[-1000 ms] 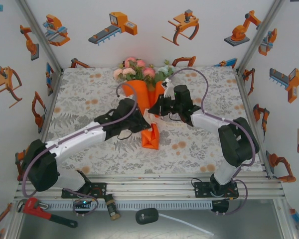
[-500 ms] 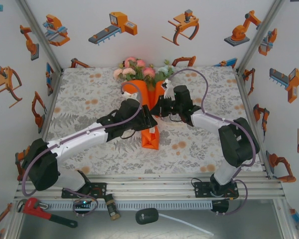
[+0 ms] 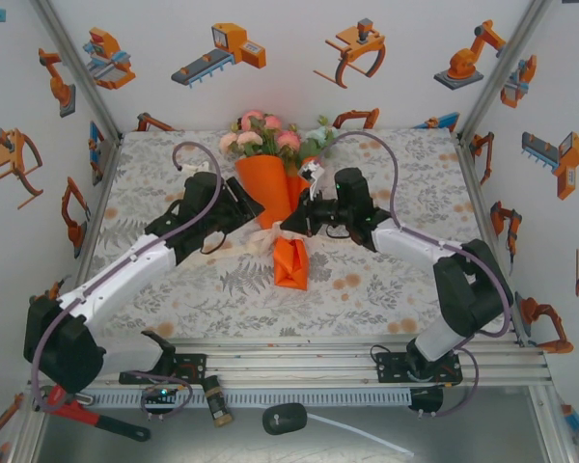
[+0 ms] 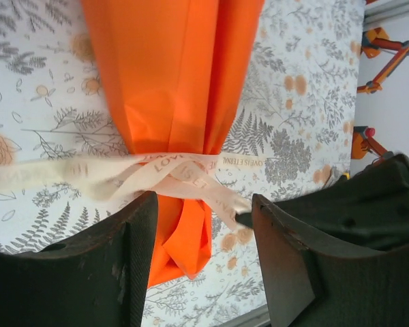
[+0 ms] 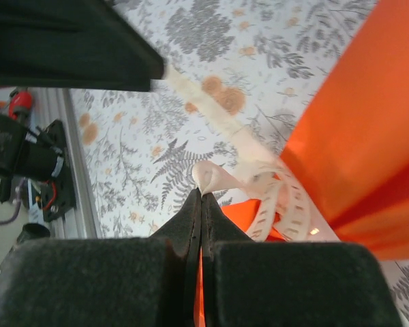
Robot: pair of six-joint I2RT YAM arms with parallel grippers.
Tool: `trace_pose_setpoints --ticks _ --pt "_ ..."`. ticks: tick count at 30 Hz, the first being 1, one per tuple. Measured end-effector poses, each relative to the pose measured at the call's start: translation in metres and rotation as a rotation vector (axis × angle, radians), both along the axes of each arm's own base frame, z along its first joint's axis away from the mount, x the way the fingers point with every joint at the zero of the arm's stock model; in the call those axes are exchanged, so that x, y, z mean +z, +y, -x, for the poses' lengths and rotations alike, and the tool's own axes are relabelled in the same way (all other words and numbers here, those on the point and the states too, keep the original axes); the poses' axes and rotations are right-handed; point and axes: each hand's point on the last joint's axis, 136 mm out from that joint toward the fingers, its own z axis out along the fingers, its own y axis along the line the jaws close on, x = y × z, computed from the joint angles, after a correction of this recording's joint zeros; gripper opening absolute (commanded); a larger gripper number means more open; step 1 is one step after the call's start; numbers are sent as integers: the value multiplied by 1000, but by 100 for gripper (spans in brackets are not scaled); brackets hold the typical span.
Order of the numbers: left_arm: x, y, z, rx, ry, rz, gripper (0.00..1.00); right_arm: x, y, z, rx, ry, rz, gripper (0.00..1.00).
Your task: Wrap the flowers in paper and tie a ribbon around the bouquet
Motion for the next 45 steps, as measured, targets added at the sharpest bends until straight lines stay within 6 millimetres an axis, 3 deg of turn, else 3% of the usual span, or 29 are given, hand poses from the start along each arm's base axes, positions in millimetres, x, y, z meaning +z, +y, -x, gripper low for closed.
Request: trace_pose_setpoints --ticks 3,7,10,13,16,19,21,25,31,40,45 --pt "-14 -15 2 -37 61 61 57 3 4 8 46 -21 -11 0" --pt "-18 -34 -1 -81 98 150 57 3 5 9 63 -41 -11 0" --pt "-24 -35 -4 -84 113 158 57 0 5 8 60 -58 3 0" --pt "-32 -12 -13 -25 101 54 55 -5 3 6 49 -68 27 0" --pt "-42 28 -29 79 113 -82 41 -8 2 5 45 -69 39 0" --pt "-65 60 -40 141 171 -162 39 -9 1 5 42 -72 46 0" --pt "-86 67 -37 134 223 -202 38 -9 1 5 41 -73 46 0" --pt "-124 62 -25 60 308 -260 38 -10 1 4 40 -71 47 0" --pt "-156 47 -24 -129 276 -335 42 -12 2 4 39 -68 49 0" --pt "-172 23 -41 -318 172 -375 41 -12 2 4 39 -67 50 0" --pt "-172 12 -49 -352 133 -346 26 -14 2 3 39 -61 54 0"
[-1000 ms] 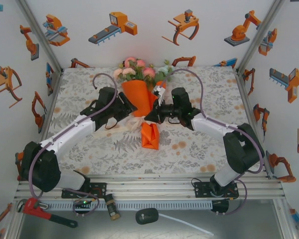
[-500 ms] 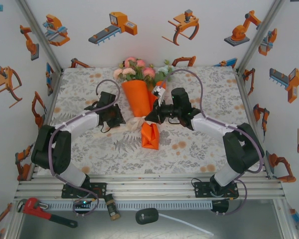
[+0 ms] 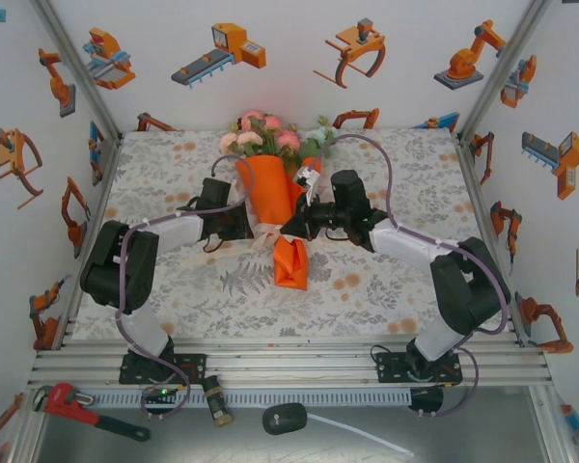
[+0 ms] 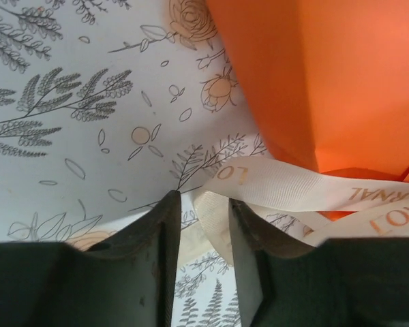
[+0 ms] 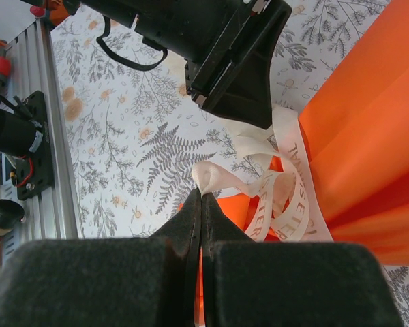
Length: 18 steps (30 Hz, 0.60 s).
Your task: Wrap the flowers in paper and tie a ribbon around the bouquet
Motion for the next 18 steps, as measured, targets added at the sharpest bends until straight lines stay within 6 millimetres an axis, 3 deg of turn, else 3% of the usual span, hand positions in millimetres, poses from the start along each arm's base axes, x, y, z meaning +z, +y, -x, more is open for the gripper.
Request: trace_pose_setpoints --ticks 5,11,17,18 --pt "3 -3 -2 -5 -5 25 0 -1 0 0 0 5 3 0" --pt "15 6 -9 34 -22 52 0 -1 0 -1 0 7 4 0" --pt "57 12 -15 65 -108 98 0 -2 0 -1 -4 9 8 0" --pt "64 12 -15 66 -125 101 8 -2 0 -1 -4 9 8 0"
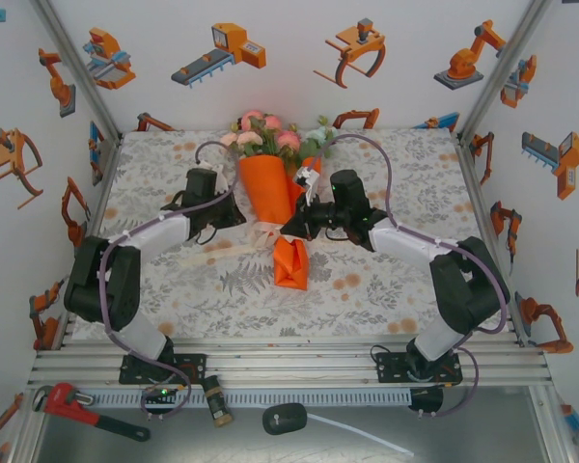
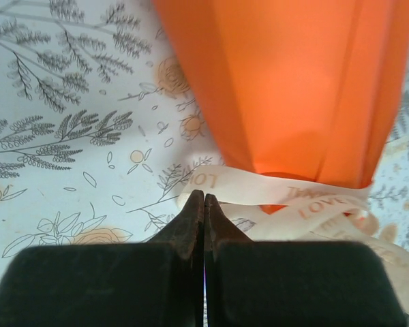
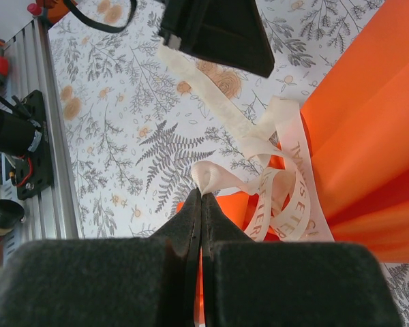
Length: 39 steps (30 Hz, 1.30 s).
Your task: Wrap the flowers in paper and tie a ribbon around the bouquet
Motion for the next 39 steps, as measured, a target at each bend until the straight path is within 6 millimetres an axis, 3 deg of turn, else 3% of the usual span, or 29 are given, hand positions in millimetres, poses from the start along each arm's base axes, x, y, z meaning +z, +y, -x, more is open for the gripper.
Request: trace_pose_setpoints --ticks 1,3,9,21,25,29,35,39 --pt "4 0 -1 -3 -14 -1 20 0 0 0 0 1 0 0" --pt "5 -2 -1 -53 -56 -26 31 0 0 0 0 1 0 0" --pt "-36 -2 21 -260 -92 -166 43 0 0 0 0 1 0 0" --pt "-54 -28 14 -402 -144 -79 46 0 0 0 2 11 10 0" --pt "-53 -32 12 -408 -158 -57 40 -3 -1 1 2 21 18 0" --pt "-51 -35 9 -398 -167 -29 27 -3 -1 2 2 25 20 0" --pt "-50 -36 1 -356 -169 5 0 -2 -1 1 2 25 20 0" --pt "-42 -27 -9 -298 -184 44 0 -5 -2 1 -2 35 29 0"
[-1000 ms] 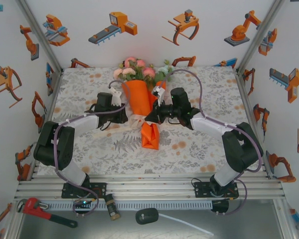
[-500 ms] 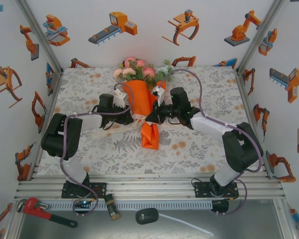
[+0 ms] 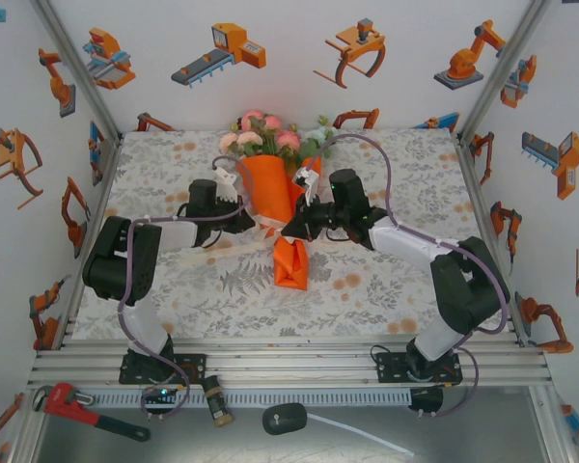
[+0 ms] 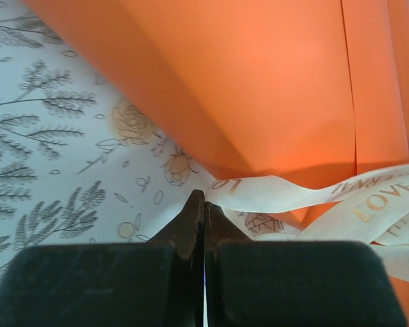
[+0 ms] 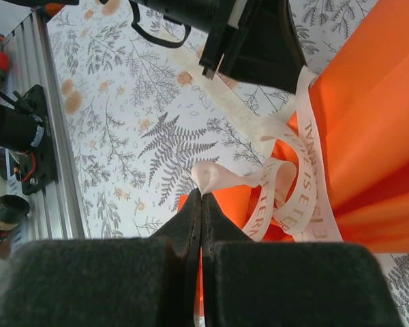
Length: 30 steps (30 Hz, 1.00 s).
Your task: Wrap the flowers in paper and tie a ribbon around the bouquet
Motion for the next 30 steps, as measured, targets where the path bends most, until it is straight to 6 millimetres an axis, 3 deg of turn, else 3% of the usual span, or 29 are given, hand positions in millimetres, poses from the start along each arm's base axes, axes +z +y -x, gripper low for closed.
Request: trace_pose_setpoints --ticks 4,12,15,19,22,30 --pt "12 22 -2 101 38 12 0 -3 -3 -8 -52 12 26 0" --pt "102 51 24 317 77 135 0 0 -3 -35 -169 26 49 0" --pt "106 50 35 353 157 199 0 -10 -3 -39 -187 52 59 0" --pt "92 47 58 429 339 264 0 -17 -3 -42 -211 86 65 0" --pt "89 31 83 464 446 330 0 -16 -3 -44 -227 98 56 0" --pt "86 -61 147 406 633 409 0 -17 -3 -54 -275 118 38 0"
